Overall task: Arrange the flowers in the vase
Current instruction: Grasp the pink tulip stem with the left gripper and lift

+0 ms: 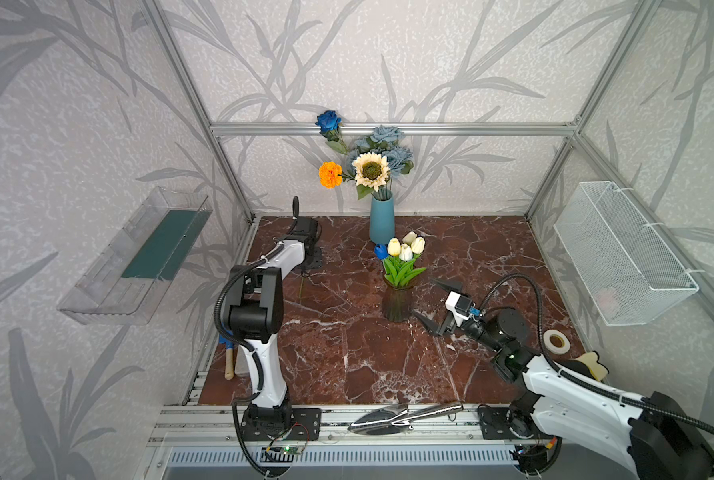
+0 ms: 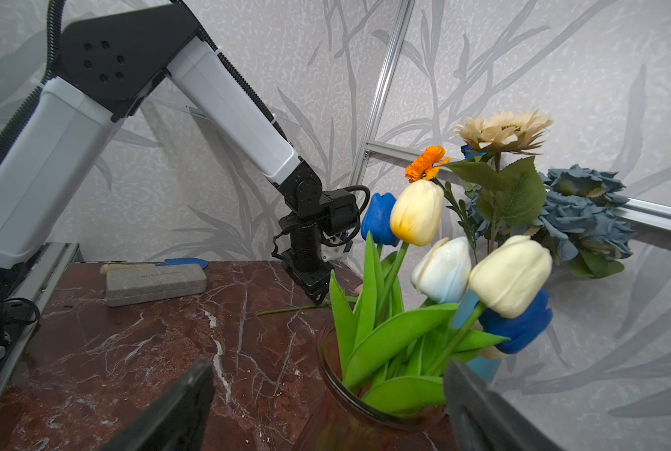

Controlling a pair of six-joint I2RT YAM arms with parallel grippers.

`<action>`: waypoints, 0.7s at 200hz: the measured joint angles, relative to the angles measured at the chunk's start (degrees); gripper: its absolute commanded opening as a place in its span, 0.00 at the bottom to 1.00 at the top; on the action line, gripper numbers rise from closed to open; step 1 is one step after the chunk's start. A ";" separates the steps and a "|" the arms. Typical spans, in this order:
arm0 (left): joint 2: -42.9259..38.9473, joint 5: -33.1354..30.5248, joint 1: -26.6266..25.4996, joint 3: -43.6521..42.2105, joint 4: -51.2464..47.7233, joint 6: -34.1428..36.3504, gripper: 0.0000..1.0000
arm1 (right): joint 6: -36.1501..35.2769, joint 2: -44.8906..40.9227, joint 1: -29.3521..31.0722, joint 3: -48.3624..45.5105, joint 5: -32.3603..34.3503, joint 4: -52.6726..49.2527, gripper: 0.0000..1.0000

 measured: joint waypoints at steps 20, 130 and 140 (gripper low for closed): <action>1.36 0.55 1.16 1.51 -2.47 0.13 0.57 | 0.04 -0.46 0.00 -0.02 -0.13 -0.02 0.93; 11.52 3.52 3.19 12.96 -9.86 3.80 0.31 | 0.42 -2.21 0.09 -0.74 -0.17 0.22 0.93; 12.11 3.56 3.17 14.10 -10.34 4.02 0.21 | 0.42 -2.21 0.09 -0.74 -0.17 0.22 0.93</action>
